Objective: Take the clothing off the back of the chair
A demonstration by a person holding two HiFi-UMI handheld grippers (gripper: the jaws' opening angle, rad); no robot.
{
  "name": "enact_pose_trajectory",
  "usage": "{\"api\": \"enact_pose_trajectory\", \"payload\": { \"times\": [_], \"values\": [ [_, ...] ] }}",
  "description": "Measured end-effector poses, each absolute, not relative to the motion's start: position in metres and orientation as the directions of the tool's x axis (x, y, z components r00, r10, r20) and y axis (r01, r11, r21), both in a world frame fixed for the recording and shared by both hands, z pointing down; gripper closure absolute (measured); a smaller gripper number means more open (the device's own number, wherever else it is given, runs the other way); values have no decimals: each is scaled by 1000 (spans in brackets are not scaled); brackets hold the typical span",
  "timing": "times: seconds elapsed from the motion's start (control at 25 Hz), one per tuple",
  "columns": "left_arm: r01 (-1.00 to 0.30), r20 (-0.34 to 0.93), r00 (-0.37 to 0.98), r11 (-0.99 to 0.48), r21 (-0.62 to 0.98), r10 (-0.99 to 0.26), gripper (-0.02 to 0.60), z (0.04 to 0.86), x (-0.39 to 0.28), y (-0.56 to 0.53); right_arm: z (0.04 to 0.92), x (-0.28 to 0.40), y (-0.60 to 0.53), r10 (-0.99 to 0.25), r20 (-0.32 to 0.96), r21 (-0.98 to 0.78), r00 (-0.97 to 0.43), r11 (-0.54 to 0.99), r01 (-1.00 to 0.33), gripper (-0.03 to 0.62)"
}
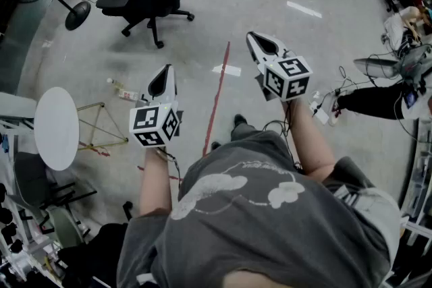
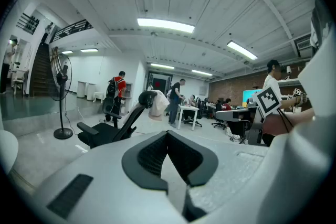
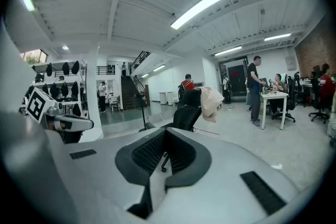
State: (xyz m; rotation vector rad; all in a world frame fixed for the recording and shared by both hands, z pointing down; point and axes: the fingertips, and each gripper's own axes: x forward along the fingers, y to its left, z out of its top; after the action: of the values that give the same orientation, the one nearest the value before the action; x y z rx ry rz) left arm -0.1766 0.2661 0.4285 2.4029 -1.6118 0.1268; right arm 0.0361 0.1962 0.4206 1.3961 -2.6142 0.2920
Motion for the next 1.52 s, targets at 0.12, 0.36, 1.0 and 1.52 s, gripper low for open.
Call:
{"api": "enact_pose_trajectory", "payload": {
  "times": [0.12,0.36,1.0,1.52],
  "values": [
    [-918,203,391,-367,148,-898,581,425,-171,266,415,38,199,-803,229,-86,-550,547,-833,602],
    [-917,184,393,-369,152,-901,581,417,-161,266,407,40,205,-804,214,-73,-555,554,-829,602],
    [-902,196,425,-394,178,-884,581,426,-162,275,421,40,236,-813,223,-69,-538,537,-841,602],
    [-924,201,376,-349,158,-904,581,424,-156,194,434,63,132,-830,192,-131,-524,507,-852,601]
  ]
}}
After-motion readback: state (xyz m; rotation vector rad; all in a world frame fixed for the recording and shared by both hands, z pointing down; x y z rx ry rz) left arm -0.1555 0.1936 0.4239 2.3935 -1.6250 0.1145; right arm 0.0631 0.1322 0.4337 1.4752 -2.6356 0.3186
